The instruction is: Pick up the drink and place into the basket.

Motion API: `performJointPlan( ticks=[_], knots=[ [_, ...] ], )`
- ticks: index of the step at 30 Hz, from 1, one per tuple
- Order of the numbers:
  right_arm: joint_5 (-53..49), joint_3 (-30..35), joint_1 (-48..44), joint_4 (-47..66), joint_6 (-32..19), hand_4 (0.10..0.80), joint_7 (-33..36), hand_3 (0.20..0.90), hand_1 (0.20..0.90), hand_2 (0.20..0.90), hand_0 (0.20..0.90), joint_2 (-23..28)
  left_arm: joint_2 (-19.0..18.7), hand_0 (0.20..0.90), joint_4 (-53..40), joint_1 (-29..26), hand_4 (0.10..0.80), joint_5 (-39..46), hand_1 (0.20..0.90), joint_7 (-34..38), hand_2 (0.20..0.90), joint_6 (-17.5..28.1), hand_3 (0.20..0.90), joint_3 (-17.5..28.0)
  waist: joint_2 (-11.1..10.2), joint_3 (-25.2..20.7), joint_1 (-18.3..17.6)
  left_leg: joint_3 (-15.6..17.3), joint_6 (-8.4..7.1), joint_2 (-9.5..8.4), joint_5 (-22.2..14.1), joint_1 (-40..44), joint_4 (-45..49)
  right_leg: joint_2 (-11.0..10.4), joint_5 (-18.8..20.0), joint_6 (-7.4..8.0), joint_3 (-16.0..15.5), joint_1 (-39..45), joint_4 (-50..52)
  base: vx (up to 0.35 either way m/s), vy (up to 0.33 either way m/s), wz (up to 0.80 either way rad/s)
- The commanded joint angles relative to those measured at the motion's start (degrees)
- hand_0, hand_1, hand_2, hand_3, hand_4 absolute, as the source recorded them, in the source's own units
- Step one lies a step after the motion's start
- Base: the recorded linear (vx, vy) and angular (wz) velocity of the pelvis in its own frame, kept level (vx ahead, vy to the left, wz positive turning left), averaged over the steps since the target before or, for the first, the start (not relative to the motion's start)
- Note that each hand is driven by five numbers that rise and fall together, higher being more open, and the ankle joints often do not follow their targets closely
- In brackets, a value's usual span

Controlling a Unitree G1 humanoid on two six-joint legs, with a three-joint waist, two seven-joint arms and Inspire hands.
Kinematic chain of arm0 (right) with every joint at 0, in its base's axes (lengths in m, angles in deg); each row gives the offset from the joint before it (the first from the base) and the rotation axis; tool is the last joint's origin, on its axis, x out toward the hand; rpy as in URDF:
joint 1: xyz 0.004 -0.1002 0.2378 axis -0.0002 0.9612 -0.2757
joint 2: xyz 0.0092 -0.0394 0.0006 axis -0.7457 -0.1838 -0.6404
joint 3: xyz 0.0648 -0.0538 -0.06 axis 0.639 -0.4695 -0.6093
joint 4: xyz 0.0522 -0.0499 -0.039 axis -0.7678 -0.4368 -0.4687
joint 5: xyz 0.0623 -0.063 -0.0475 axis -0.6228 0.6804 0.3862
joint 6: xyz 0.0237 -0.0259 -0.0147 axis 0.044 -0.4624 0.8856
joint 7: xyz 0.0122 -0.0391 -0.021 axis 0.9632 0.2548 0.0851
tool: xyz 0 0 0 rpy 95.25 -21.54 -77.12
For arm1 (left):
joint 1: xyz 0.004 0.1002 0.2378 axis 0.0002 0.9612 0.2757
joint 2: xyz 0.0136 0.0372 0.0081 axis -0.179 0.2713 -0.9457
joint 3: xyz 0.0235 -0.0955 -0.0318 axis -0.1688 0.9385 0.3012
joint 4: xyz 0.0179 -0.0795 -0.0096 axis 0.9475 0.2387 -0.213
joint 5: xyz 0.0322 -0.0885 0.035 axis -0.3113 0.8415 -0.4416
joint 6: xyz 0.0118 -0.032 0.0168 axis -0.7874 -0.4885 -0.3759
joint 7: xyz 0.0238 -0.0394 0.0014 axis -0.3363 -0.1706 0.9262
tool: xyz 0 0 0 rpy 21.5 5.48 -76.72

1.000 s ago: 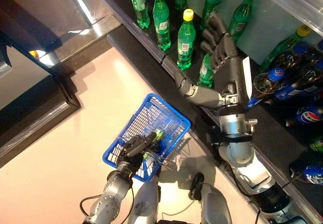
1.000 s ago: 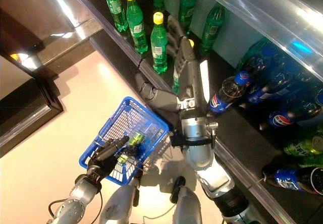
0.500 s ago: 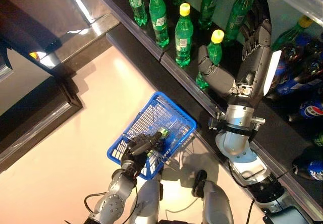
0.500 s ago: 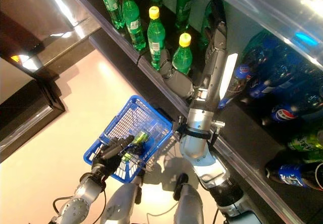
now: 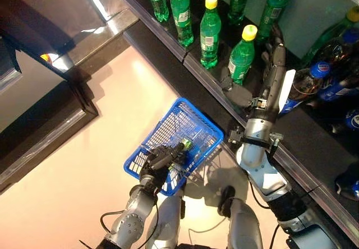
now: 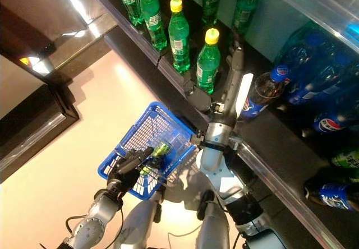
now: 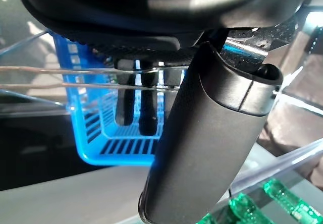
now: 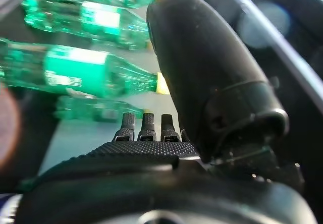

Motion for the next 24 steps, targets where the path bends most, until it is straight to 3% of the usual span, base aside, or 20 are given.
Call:
performJointPlan(
  ticks=[1,9,24],
  knots=[
    [-0.5,-0.6,-10.4,0.2,-4.5,0.800,0.8,0.900,0.900,0.900,0.900,-1.8,0.6,0.300,-17.5,-5.1,0.100,-2.4,0.300,-5.2,0.300,9.2,0.200,0.5,-1.9,-1.1,1.0,0.9,1.60,-2.57,-10.2,-2.1,10.1,-1.6,10.3,4.13,3.3,7.4,-17.6,-0.041,-0.002,0.12],
    [-4.0,0.6,-13.7,-7.3,-5.6,0.800,2.4,0.900,0.900,0.900,0.900,-3.4,1.5,0.300,-16.1,-7.2,0.100,-3.4,0.300,-5.3,0.300,9.4,0.200,-0.6,-1.8,0.4,1.6,0.6,1.86,-2.88,-10.2,-3.9,11.4,-2.0,10.7,4.07,3.0,5.9,-16.8,-0.020,0.004,0.05],
    [-11.6,6.2,-28.7,-26.3,-6.7,0.800,6.1,0.900,0.900,0.900,0.900,0.3,2.7,0.300,-12.6,-11.3,0.100,-3.4,0.300,-4.5,0.300,8.6,0.200,-2.9,-1.0,0.4,4.0,-0.7,1.94,-3.66,-10.6,-6.2,13.1,-2.6,10.9,4.08,1.6,4.2,-15.4,0.011,0.001,0.03]
  ],
)
